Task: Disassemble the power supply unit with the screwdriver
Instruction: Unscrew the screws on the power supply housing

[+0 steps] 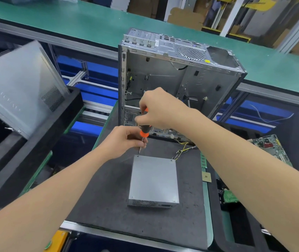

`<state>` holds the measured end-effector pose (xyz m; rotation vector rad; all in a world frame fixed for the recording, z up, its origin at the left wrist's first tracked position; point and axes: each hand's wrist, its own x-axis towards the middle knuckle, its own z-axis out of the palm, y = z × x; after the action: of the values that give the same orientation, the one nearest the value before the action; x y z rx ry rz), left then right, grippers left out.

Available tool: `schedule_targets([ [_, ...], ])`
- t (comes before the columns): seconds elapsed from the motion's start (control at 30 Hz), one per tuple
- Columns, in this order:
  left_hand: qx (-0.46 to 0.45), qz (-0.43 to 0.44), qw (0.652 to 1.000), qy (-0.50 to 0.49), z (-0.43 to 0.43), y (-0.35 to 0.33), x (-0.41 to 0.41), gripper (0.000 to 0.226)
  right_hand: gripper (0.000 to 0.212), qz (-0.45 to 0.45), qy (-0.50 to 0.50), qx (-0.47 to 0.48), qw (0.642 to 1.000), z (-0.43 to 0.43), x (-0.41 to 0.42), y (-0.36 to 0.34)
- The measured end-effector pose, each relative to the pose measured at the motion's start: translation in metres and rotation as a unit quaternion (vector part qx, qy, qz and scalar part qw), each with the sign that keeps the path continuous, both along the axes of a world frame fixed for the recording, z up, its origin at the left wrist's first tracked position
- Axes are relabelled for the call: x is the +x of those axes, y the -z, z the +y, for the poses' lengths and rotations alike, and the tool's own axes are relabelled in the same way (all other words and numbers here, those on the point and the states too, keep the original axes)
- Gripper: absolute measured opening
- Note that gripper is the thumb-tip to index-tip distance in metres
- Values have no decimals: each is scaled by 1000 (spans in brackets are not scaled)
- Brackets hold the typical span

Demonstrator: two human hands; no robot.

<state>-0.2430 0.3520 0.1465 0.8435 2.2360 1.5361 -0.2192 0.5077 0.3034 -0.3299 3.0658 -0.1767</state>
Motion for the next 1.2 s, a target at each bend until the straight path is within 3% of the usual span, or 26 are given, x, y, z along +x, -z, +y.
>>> schedule_targets([
  [0.13, -9, -5, 1000, 12, 3, 1, 0, 25, 30, 7, -2, 11, 1000, -4, -1, 3],
  [0.37, 2, -27, 999, 22, 0, 8, 3, 32, 24, 10, 2, 7, 1000, -2, 0, 14],
  [0.83, -4, -47, 999, 14, 0, 10, 1, 23, 20, 23, -21, 21, 999, -4, 4, 14],
  [0.97, 5, -48, 999, 21, -5, 6, 2, 28, 18, -41, -125, 20, 991, -2, 7, 7],
  [1.2, -46, -24, 998, 34, 0, 2, 4, 17, 22, -122, -154, 62, 979, 1, 6, -4],
])
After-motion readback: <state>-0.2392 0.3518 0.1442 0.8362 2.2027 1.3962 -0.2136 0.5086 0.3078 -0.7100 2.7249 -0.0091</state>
